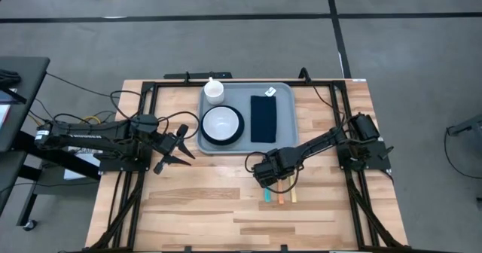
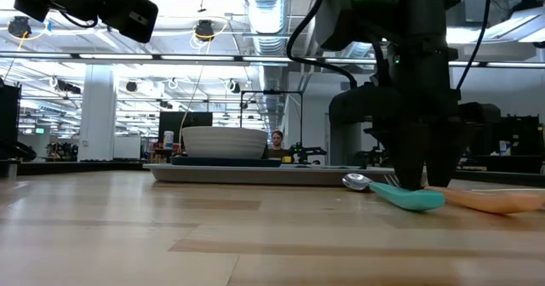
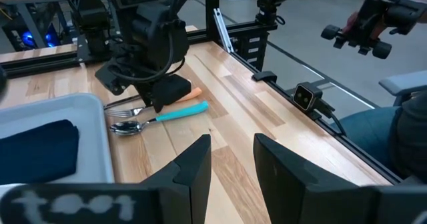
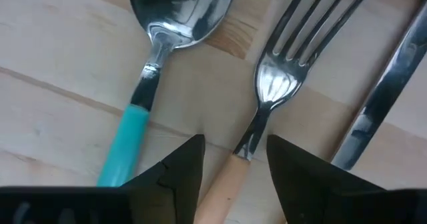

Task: Set up tray
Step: Put the orange fork on the blue table napkin

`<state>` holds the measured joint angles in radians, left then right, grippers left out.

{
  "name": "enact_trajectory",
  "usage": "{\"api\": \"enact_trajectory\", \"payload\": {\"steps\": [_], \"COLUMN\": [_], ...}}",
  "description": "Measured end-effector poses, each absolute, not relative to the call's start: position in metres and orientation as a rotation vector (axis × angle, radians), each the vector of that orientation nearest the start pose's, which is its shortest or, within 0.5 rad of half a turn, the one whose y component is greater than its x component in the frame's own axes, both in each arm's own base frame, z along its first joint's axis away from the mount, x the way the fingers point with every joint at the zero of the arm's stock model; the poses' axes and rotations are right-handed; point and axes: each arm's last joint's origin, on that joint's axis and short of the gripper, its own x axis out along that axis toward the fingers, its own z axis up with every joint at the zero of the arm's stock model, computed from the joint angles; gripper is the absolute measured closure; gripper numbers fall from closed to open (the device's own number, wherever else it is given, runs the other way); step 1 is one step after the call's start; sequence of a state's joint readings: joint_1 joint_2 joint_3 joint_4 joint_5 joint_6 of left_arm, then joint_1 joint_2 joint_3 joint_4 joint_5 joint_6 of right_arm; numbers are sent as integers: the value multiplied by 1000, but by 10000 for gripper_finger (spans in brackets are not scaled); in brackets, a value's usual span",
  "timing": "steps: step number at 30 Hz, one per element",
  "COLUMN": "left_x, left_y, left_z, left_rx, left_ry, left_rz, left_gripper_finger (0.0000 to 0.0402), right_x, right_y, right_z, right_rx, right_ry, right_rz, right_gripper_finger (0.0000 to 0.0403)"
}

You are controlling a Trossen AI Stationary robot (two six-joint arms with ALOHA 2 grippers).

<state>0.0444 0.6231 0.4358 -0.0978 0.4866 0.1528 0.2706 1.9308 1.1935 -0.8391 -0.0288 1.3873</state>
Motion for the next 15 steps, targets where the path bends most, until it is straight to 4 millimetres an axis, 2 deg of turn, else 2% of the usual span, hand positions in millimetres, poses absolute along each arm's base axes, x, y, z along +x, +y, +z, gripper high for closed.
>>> {"api": "enact_trajectory", "payload": {"steps": [15], "left_x": [148], "left_y": [-7], "left_z": [245], "left_rx": [74], "left_ry": [244], "left_rz": [-457], "left_gripper_finger": [299], "right_x": [324], "right_y": [82], "right_z": [132], "right_rx": [877], "right_ry": [1423], "right_rz": [-855], "right_gripper_finger": [258]}}
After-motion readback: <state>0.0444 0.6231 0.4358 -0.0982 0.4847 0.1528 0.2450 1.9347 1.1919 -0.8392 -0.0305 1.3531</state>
